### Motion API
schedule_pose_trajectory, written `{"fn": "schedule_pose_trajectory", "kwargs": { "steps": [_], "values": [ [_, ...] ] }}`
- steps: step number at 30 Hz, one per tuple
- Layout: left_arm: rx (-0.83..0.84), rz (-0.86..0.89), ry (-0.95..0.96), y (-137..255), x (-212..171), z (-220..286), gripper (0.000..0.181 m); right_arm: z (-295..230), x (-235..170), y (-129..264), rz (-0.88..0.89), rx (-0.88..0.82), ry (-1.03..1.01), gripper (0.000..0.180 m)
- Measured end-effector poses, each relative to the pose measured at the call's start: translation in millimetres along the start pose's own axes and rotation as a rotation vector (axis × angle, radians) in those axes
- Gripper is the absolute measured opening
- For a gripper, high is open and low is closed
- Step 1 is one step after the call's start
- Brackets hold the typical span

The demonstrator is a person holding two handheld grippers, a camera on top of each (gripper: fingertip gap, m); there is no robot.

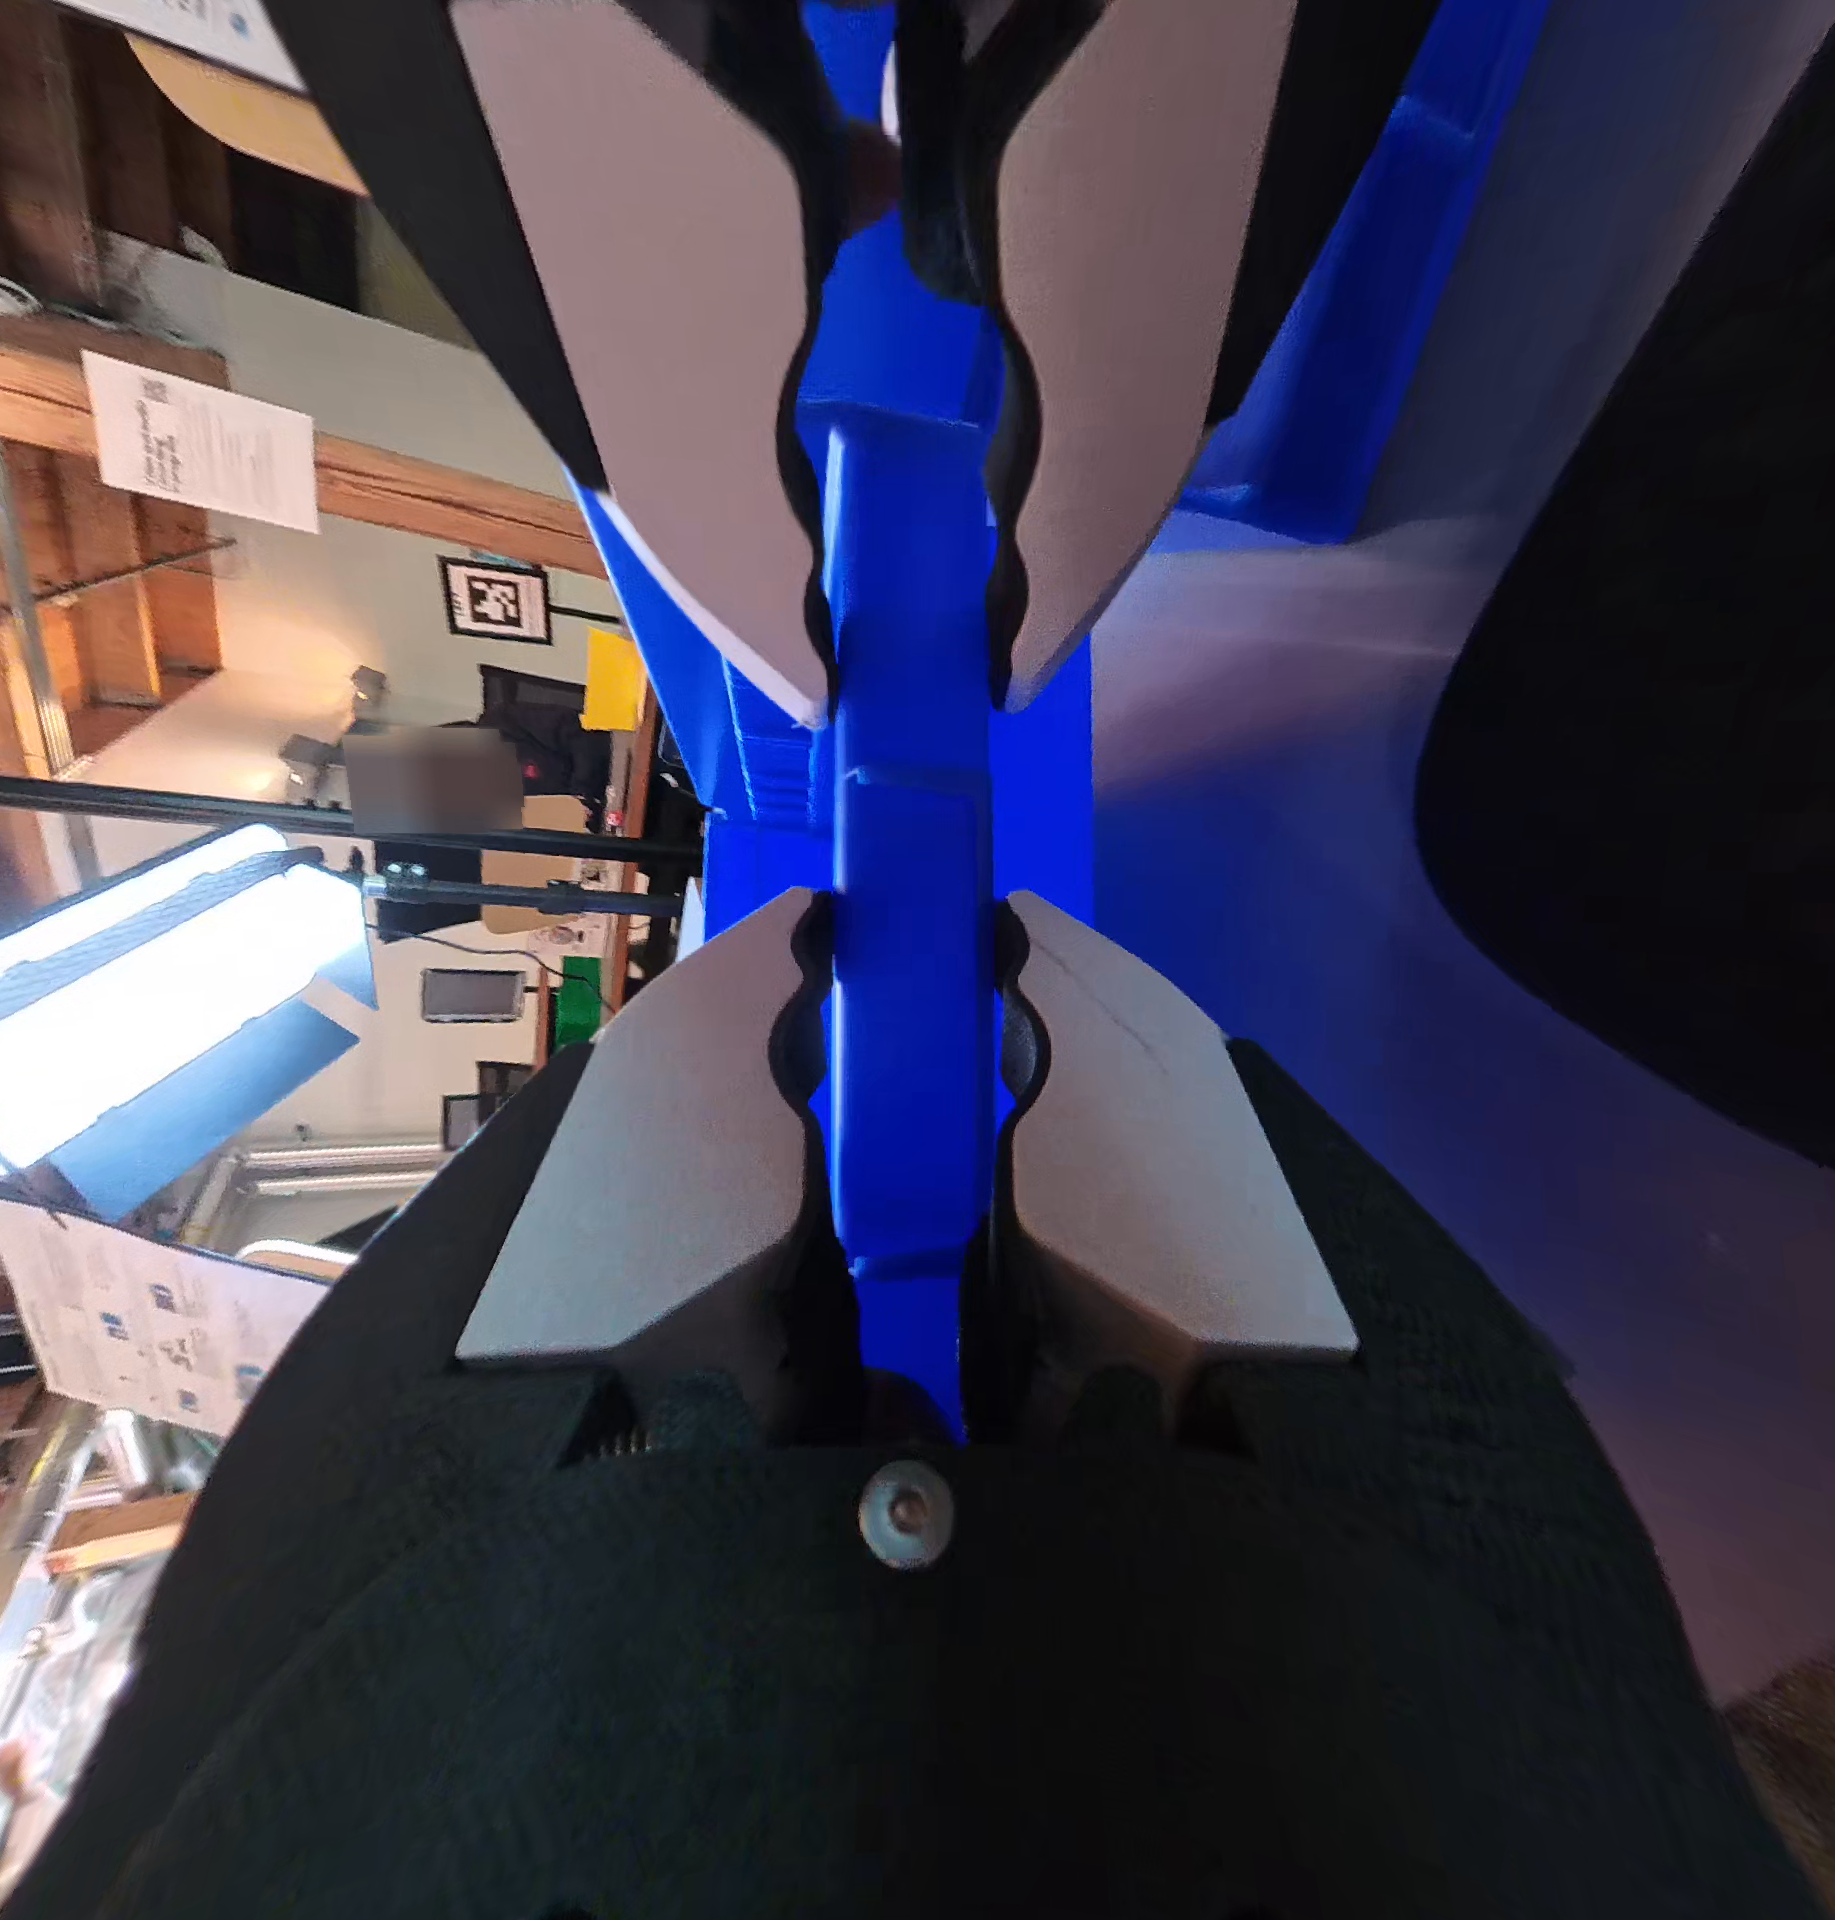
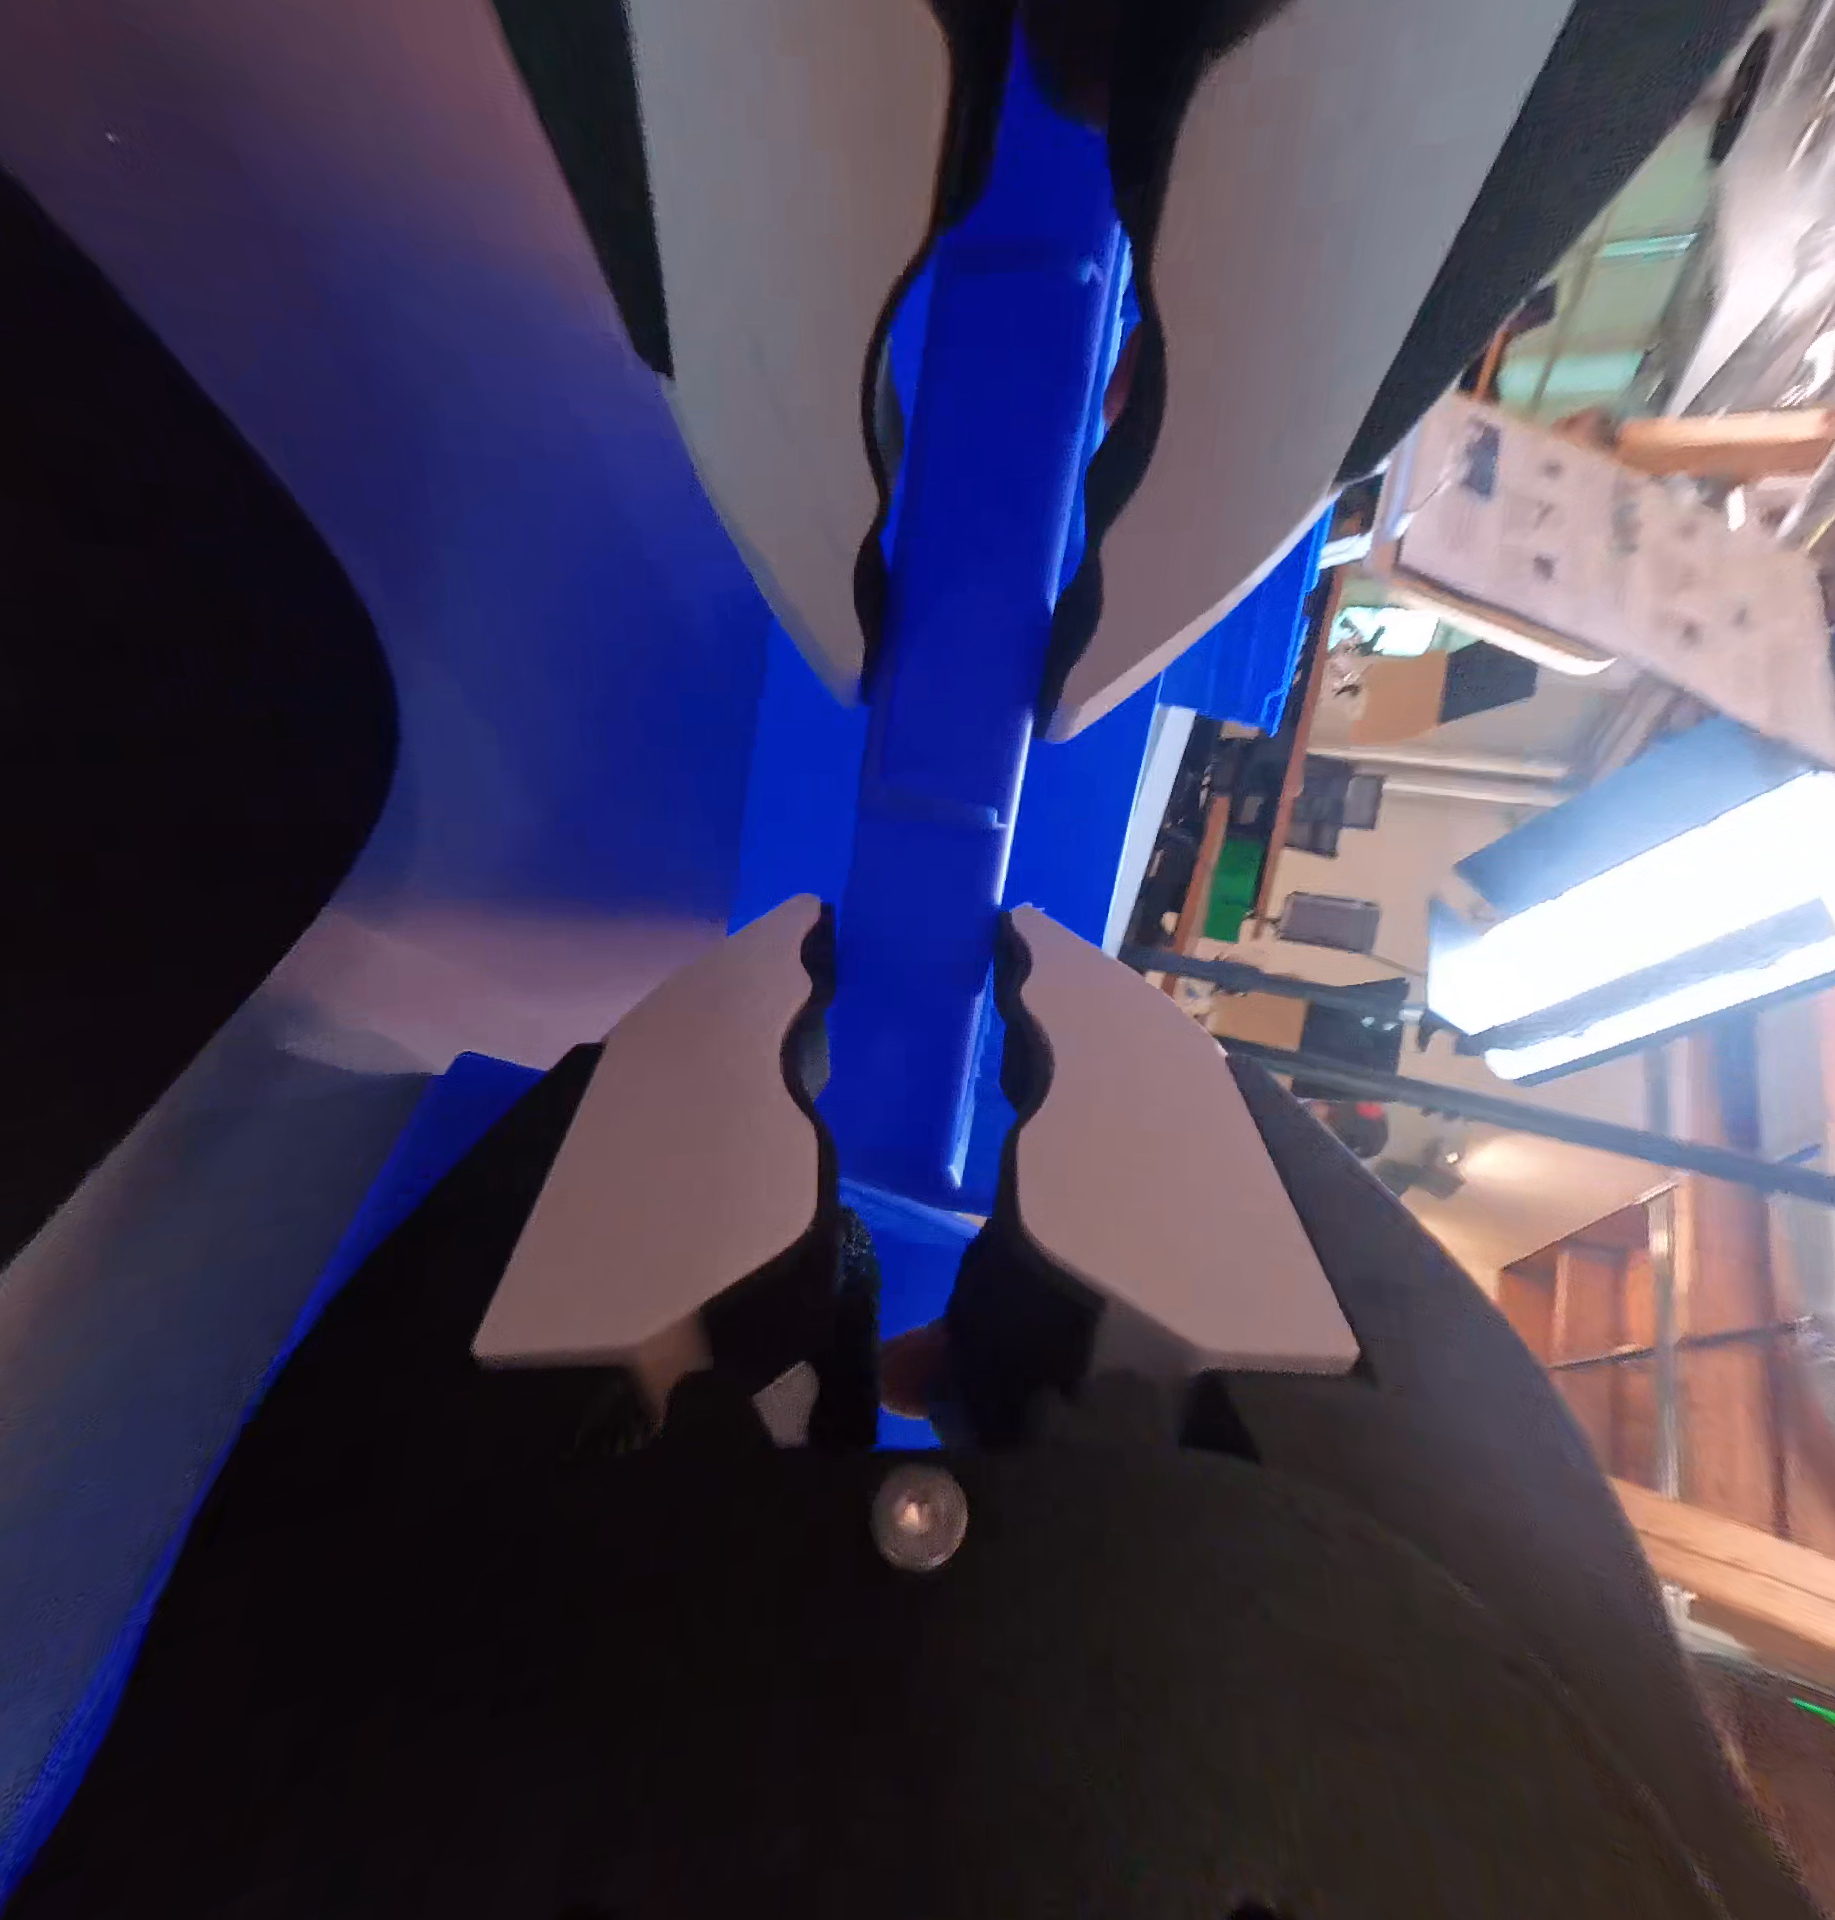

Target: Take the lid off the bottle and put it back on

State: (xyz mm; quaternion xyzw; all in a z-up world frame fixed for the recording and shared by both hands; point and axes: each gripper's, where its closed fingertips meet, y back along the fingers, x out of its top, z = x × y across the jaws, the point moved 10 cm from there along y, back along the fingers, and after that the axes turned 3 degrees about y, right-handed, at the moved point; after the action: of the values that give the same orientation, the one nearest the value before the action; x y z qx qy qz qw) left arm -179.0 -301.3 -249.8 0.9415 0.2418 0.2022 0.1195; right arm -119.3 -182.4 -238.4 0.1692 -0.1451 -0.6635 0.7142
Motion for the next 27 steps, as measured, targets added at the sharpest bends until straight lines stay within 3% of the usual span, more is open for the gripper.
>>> {"fn": "schedule_pose_trajectory", "kwargs": {
  "steps": [5, 8, 15, 20, 27],
  "values": [
    [-0.042, -0.158, 0.048, 10.9, -20.7, 1.2, 0.061, -10.8, 5.3, -2.5, -0.02, -0.107, 0.131, 0.027],
    [-0.148, -0.201, 0.146, 11.6, -33.0, 10.8, 0.035, -17.7, 10.9, -5.9, -0.033, -0.153, 0.214, 0.027],
    [0.031, -0.174, 0.099, 13.2, -22.7, 13.4, 0.034, -20.0, 12.0, 3.2, -0.106, -0.284, 0.311, 0.026],
    [0.133, -0.068, 0.043, 21.5, 16.9, -12.2, 0.033, -2.8, 1.3, 43.8, -0.188, -0.406, 0.28, 0.027],
    [0.144, 0.195, -0.101, -3.4, 123.4, -27.0, 0.032, -13.0, -52.4, 141.4, -0.418, -0.475, 0.158, 0.027]
  ]
}}
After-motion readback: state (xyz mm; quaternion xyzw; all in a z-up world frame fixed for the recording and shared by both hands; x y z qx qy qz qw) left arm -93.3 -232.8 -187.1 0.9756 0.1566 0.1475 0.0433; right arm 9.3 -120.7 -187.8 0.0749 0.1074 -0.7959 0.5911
